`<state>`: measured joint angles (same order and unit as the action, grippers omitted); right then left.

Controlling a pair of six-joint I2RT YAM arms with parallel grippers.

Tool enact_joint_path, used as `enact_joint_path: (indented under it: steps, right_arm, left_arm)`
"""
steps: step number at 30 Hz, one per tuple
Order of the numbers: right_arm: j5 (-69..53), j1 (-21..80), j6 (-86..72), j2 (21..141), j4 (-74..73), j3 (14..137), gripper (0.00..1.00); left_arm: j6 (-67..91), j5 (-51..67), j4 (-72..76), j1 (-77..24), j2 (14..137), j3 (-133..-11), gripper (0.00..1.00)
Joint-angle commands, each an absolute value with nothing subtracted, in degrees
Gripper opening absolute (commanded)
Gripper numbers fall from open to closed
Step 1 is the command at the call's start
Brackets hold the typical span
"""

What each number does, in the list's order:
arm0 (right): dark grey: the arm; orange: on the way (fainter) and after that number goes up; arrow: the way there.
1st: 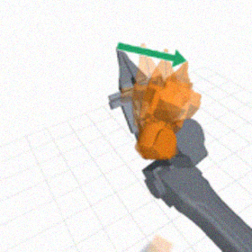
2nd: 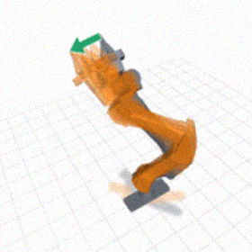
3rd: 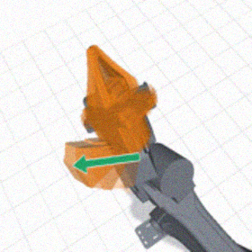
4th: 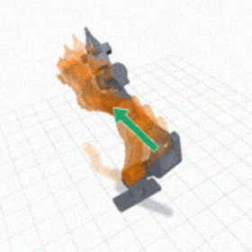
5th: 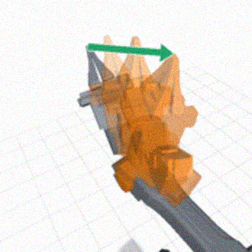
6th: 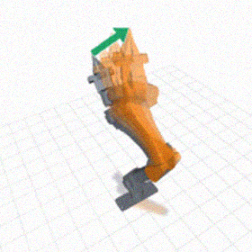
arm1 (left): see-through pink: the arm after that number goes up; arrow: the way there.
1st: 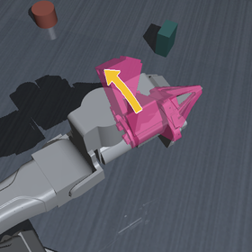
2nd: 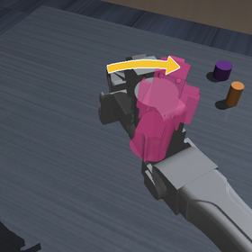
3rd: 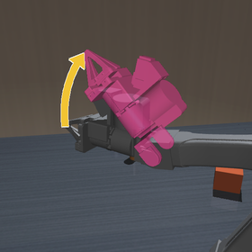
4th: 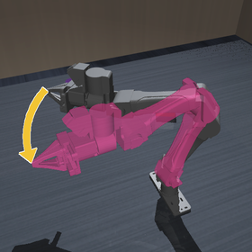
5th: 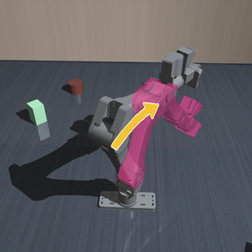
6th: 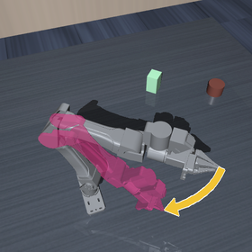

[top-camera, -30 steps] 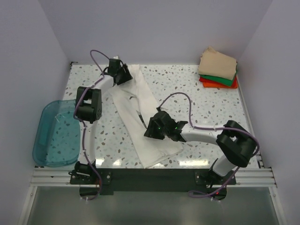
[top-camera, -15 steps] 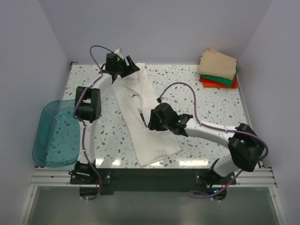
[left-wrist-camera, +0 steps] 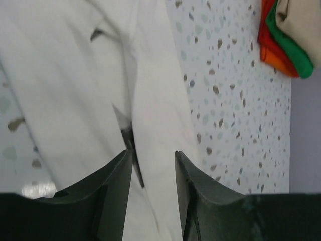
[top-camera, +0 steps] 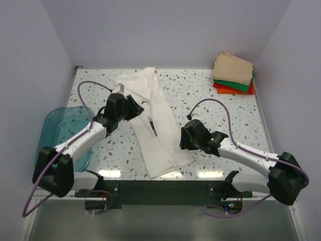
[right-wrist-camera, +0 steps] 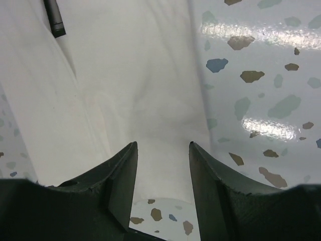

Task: Fold and stack the t-shirts
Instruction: Fold the tshirt

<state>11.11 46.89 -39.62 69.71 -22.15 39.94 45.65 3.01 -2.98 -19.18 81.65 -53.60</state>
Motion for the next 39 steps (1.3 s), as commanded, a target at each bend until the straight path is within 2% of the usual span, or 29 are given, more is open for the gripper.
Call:
enact_joint_path:
  steps: [1, 3, 9, 16, 26, 39]
  right_arm:
    - [12.6, 46.2, -38.8, 65.9, -25.0, 39.1, 0.49]
    - [12.0, 46.1, -38.9, 64.1, -24.6, 37.5, 0.49]
    - [11.4, 46.1, -40.2, 62.8, -23.3, 33.2, 0.49]
    - [9.3, 46.1, -42.2, 61.2, -21.1, 29.0, 0.49]
    - [8.1, 46.0, -42.2, 62.4, -19.4, 27.1, 0.48]
    - [7.5, 46.0, -42.5, 63.2, -18.5, 26.0, 0.4]
  left_arm:
    - [53.8, -6.1, -6.1, -24.5, 68.8, -38.8, 0.43]
    - [55.9, -7.6, -6.8, -28.8, 63.9, -32.0, 0.4]
    - [60.6, -10.0, -14.9, -40.5, 55.7, -26.4, 0.37]
    - [67.5, -12.5, -20.2, -52.0, 51.5, -22.0, 0.38]
    - [71.9, -11.8, -16.3, -62.0, 57.2, -20.5, 0.45]
    - [77.6, -13.9, -16.4, -69.3, 64.0, -22.0, 0.41]
